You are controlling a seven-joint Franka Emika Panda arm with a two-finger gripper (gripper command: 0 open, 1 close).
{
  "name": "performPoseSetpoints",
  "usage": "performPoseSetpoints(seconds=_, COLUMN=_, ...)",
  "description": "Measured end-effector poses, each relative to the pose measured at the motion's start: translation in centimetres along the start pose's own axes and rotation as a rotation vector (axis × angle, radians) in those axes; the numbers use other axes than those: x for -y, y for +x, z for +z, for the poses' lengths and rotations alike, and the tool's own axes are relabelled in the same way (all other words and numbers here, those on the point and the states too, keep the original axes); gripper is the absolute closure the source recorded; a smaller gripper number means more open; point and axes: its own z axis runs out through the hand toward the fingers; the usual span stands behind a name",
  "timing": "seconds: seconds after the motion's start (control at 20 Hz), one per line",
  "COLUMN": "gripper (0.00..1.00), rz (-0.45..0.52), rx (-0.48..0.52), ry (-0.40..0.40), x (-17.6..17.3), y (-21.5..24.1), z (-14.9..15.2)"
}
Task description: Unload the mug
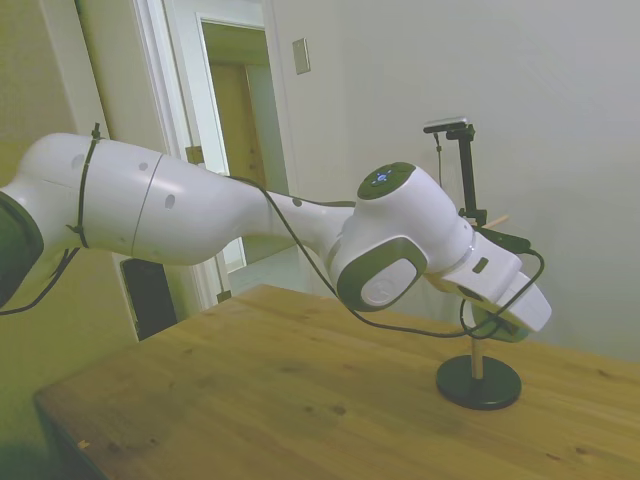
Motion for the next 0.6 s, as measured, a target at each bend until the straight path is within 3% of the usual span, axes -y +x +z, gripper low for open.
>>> performPoseSetpoints(seconds=0.3, gripper=1.0, rz=0.063, rx=-0.018, ry=-0.043, x=-4.0, y=2.9, z=-0.7)
performPoseSetpoints(seconds=0.45, gripper=1.0, rz=0.072, rx=0.071, ry=-0.075, x=-5.9, y=0.8, z=-2.3)
performPoseSetpoints(seconds=0.6, gripper=1.0, rz=0.033, rx=0.216, ry=-0.084, x=-6.4, y=-2.3, z=-6.1)
